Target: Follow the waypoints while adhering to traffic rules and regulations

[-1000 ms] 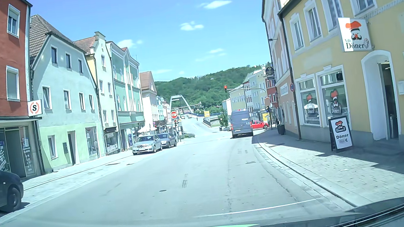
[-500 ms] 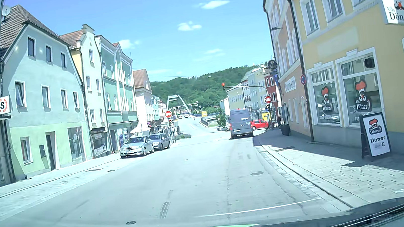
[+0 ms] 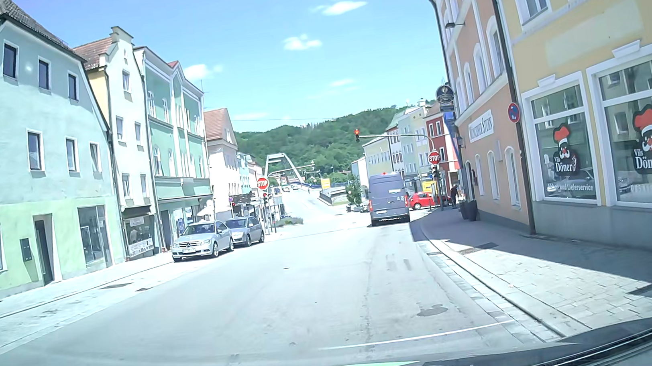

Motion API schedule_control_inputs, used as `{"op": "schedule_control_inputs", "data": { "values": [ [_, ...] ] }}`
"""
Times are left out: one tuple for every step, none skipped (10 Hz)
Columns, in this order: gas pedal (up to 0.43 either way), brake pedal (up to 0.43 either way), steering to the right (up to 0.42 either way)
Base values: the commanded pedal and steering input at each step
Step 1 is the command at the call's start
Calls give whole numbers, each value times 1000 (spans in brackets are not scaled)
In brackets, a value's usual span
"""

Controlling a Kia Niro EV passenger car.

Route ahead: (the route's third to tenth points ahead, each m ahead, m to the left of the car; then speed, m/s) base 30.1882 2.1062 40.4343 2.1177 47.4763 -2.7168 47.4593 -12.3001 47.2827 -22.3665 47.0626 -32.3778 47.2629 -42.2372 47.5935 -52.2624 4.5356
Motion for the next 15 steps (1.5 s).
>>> {"op": "schedule_control_inputs", "data": {
  "values": [
    [0, 24, 12],
    [0, 18, 12],
    [0, 24, 13],
    [0, 24, 13],
    [0, 43, 13],
    [0, 43, 13],
    [0, 49, 14],
    [0, 61, 13],
    [0, 79, 14],
    [0, 85, 14],
    [0, 91, 13],
    [0, 110, 13],
    [0, 116, 13],
    [0, 116, 8],
    [0, 128, 7]
  ]
}}
